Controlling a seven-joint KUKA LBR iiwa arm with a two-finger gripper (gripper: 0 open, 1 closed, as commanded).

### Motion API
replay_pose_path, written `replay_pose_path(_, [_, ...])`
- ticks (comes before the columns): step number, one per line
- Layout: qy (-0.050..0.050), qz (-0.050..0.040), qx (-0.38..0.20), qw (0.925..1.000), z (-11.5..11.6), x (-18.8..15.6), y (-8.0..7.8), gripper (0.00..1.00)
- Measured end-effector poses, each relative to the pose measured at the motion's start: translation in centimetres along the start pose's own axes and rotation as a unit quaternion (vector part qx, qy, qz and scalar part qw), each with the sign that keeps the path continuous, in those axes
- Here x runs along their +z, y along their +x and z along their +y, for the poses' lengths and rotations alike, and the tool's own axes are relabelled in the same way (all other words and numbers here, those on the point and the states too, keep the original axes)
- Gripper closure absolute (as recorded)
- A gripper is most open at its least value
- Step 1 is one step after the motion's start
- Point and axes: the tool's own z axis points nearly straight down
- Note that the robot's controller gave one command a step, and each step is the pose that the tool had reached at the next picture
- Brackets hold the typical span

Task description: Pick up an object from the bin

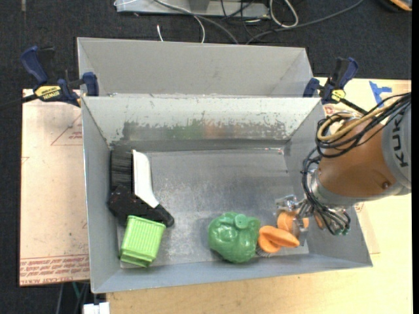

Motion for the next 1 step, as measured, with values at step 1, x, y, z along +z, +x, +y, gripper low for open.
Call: replay_pose_path(1, [-0.002, 0.0039, 0.000, 1.0000, 0.11, -3.81, 0.13, 1.00])
